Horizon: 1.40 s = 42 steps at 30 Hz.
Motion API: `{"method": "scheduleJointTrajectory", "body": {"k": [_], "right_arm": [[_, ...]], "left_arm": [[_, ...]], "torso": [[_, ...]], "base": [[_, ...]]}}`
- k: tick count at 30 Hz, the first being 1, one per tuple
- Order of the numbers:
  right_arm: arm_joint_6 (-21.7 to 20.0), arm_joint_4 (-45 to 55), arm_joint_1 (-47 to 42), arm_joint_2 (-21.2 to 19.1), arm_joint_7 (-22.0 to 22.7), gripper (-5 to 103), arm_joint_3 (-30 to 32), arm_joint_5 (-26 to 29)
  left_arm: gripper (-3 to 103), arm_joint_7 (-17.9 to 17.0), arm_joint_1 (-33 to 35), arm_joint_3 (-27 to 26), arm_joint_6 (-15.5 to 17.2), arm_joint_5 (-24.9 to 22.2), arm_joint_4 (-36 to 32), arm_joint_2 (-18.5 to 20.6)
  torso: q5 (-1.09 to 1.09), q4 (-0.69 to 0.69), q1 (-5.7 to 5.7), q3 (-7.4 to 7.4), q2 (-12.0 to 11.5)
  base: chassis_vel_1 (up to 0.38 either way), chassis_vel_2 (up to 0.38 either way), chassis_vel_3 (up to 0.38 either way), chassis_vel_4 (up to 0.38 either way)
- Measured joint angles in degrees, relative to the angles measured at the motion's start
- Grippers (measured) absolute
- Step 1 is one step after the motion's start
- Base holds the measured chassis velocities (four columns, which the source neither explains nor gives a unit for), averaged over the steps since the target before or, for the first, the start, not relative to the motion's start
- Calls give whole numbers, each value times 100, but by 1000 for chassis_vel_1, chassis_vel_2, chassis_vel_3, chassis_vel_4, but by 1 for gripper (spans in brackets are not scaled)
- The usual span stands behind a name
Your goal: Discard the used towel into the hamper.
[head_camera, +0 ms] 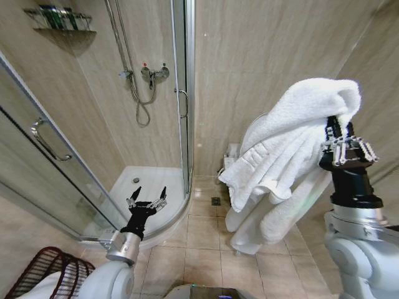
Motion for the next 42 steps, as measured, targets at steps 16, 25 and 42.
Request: {"method": "scheduleJointTrajectory", "body": {"k": [16,25,42], "right_arm": [[-11,0,-80,14,0,13,36,8],[-11,0,-115,-4,-1,13,41,12],[-16,0,-111,-10,-12,13,48,30]], "left_arm": [[100,0,0,0,0,0,0,0],[100,0,0,0,0,0,0,0],[100,0,0,0,0,0,0,0]], "torso": [[0,2,222,265,487],[0,1,323,380,704],[0,2,577,683,1262]], "base": [[28,23,33,25],[7,6,9,7],[0,0,0,0]]}}
